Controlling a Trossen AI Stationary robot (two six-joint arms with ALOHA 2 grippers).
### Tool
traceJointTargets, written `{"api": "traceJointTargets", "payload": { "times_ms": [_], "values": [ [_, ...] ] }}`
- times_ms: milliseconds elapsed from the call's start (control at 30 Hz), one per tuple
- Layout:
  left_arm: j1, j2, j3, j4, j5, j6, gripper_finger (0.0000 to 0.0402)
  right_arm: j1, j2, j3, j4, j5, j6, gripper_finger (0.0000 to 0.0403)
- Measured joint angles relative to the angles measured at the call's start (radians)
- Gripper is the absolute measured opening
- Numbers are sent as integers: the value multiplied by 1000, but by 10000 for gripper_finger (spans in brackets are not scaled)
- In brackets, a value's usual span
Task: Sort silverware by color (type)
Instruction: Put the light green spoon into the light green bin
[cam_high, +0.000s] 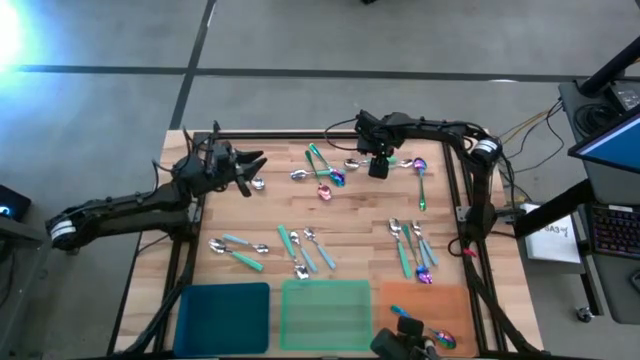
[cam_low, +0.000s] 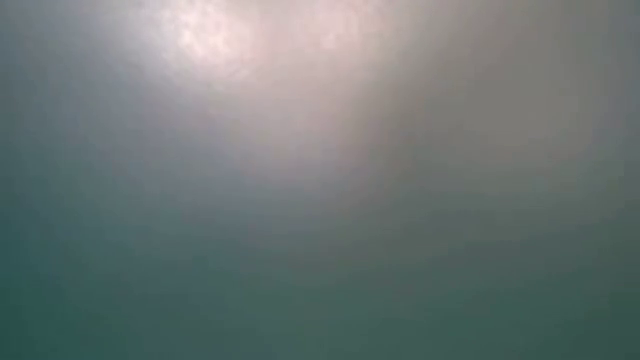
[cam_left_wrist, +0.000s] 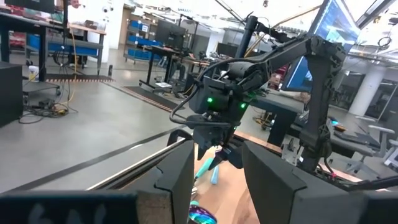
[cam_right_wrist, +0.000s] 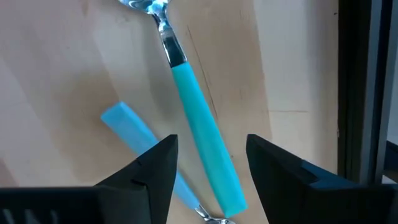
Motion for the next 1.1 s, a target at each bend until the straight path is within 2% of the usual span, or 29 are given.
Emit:
{"api": "traceJointTargets", "payload": {
  "times_ms": [467,833,967,1100],
  "values": [
    [0,0,0,11,0,0,120,0,5,-2,9,-49,-90,173],
    [0,0,0,11,1,0,120,0,137,20,0,-50,-122,173],
    [0,1,0,11,1,5,120,0,137,21,0,-49,-131,172],
    [0,1,0,13,0,18,120,0,115,32,-11,-51,-131,152]
  ]
}}
